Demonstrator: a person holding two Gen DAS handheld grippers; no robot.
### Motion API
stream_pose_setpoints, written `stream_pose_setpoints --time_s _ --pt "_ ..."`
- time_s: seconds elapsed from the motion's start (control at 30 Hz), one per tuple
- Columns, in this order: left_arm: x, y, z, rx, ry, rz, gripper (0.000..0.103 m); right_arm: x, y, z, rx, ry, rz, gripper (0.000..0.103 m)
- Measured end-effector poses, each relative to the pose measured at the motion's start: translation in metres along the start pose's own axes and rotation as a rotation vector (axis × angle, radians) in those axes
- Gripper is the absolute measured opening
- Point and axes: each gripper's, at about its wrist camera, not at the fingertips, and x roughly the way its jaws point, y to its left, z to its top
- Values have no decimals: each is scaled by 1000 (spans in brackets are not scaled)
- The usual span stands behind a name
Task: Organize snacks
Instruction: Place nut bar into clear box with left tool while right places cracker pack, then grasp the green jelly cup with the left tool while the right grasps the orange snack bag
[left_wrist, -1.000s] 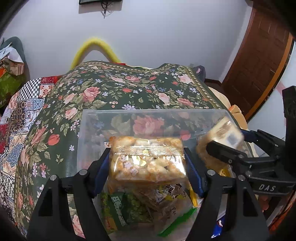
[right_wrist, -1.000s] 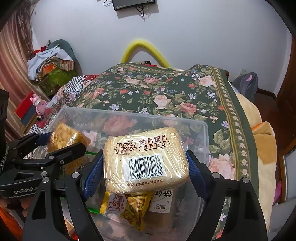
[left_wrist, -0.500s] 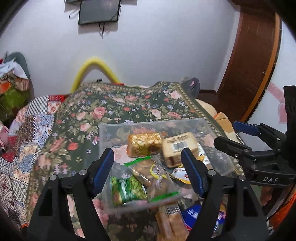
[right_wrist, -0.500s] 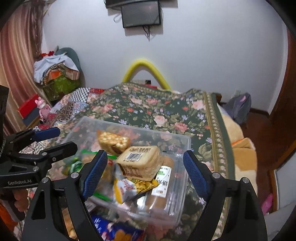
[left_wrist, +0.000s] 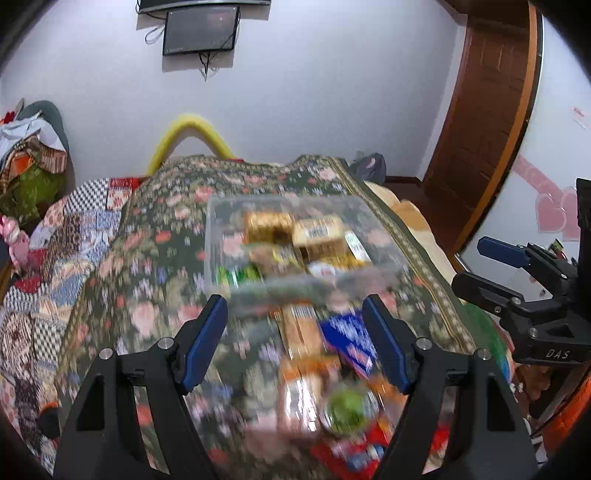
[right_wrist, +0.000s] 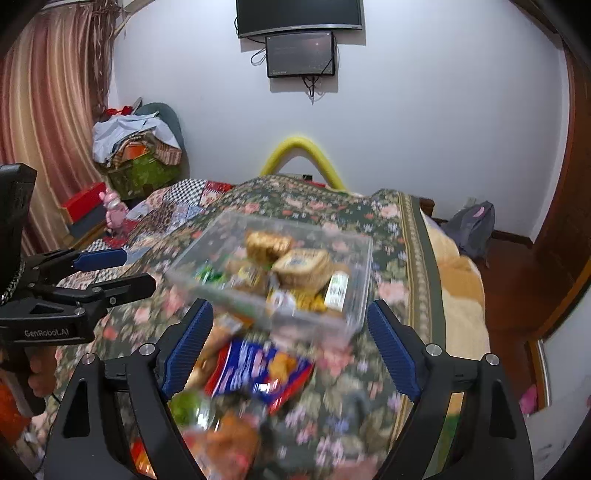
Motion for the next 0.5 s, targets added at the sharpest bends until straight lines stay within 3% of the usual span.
stream_pose_setpoints --time_s 0.27,0.5 --pt "-11 -15 -61 35 60 12 75 -2 10 -49 33 95 57 85" --pt "0 -9 -89 13 123 10 75 21 26 -82 19 198 81 85"
